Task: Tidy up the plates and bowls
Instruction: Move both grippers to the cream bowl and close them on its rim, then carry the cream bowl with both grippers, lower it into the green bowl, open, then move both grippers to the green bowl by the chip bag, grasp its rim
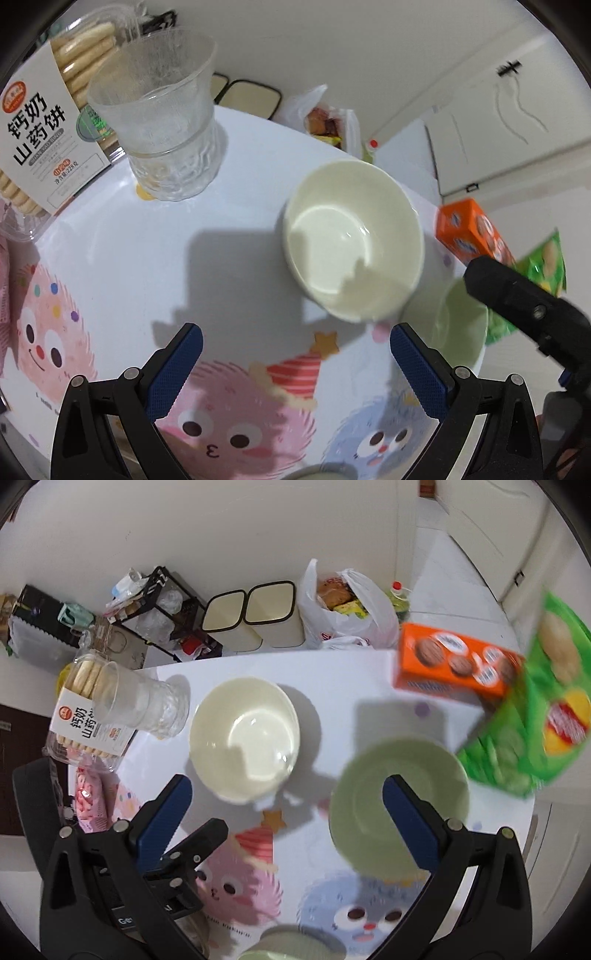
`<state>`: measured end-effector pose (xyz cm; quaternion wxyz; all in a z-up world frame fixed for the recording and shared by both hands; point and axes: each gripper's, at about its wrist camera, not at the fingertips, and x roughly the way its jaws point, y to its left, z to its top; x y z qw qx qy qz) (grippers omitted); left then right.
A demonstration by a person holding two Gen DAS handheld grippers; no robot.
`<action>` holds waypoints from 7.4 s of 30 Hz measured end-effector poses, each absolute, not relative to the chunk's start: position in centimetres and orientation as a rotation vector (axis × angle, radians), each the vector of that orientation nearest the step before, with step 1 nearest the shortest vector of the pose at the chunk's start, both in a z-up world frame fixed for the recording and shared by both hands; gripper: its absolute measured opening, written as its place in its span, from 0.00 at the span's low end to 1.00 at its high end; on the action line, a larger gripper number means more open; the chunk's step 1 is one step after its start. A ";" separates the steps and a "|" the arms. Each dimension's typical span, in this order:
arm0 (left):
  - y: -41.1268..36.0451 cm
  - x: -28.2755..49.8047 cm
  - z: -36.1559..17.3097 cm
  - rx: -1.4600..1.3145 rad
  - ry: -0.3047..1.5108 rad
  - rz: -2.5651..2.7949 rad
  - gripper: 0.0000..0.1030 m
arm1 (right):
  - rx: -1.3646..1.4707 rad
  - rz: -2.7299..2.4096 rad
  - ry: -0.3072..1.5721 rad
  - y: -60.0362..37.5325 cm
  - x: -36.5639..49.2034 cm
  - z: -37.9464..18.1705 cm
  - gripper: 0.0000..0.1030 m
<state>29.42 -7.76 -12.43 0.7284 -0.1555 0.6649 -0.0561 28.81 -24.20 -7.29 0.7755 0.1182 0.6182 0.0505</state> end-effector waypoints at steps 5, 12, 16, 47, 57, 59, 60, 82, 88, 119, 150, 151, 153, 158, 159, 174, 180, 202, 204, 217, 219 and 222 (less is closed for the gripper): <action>-7.2 31.1 -13.5 -0.347 1.466 -0.077 1.00 | 0.215 0.120 1.372 -23.5 31.2 -9.5 1.00; -7.3 32.1 -15.5 -0.356 1.497 -0.057 0.90 | 0.247 0.127 1.401 -23.8 32.8 -11.9 1.00; -7.5 32.3 -16.2 -0.376 1.512 -0.057 0.76 | 0.238 0.108 1.430 -24.0 33.1 -12.8 0.94; -8.6 33.3 -16.3 -0.379 1.509 -0.133 0.15 | 0.310 0.061 1.496 -24.5 33.3 -14.4 0.08; -8.0 32.1 -15.5 -0.378 1.489 -0.119 0.13 | 0.343 0.063 1.490 -24.3 31.6 -14.5 0.07; -7.9 31.5 -15.2 -0.369 1.487 -0.121 0.13 | 0.333 0.063 1.483 -24.0 31.0 -14.1 0.07; -7.9 31.2 -15.0 -0.368 1.486 -0.123 0.13 | 0.329 0.062 1.479 -23.9 30.7 -13.9 0.07; -8.6 20.2 -7.3 -0.253 1.400 -0.233 0.13 | 0.338 0.036 1.363 -23.3 19.0 -6.7 0.07; -9.2 16.6 -6.1 -0.212 1.401 -0.273 0.13 | 0.311 0.025 1.333 -22.9 14.9 -5.2 0.08; -11.6 6.3 -8.9 -0.064 1.508 -0.361 0.13 | 0.314 -0.049 1.400 -23.7 2.5 -8.0 0.09; -13.0 6.6 -11.0 -0.011 1.563 -0.355 0.14 | 0.314 -0.094 1.472 -24.3 1.8 -10.5 0.08; -13.0 6.5 -11.0 -0.010 1.564 -0.355 0.14 | 0.314 -0.094 1.473 -24.3 1.8 -10.5 0.08; -13.1 6.5 -11.0 -0.010 1.568 -0.360 0.16 | 0.316 -0.097 1.479 -24.3 1.8 -10.5 0.08; -13.2 6.5 -10.9 -0.009 1.580 -0.369 0.26 | 0.328 -0.102 1.493 -24.3 1.8 -10.7 0.08; -13.3 6.5 -10.8 -0.011 1.580 -0.373 0.28 | 0.328 -0.103 1.494 -24.3 1.8 -10.7 0.08; -12.0 6.9 -9.9 -0.035 1.543 -0.350 0.54 | 0.340 -0.103 1.502 -23.9 2.2 -10.9 0.11; -11.8 7.1 -9.5 -0.045 1.528 -0.345 0.59 | 0.328 -0.117 1.505 -23.9 2.1 -10.8 0.12; -13.2 10.2 -6.9 -0.038 1.437 -0.381 0.90 | 0.473 -0.156 1.383 -29.8 3.4 -6.8 0.72; -13.5 11.1 -6.6 -0.039 1.428 -0.380 0.98 | 0.550 -0.156 1.371 -31.0 3.8 -6.9 0.82; -17.8 17.8 -8.3 -0.011 1.464 -0.366 1.00 | 0.610 -0.170 1.319 -35.7 10.1 -6.3 0.83; -18.4 18.8 -8.7 -0.008 1.470 -0.360 1.00 | 0.602 -0.165 1.318 -36.0 11.4 -6.6 0.83; -19.3 20.5 -9.6 -0.009 1.488 -0.349 1.00 | 0.595 -0.164 1.318 -36.5 13.3 -7.1 0.83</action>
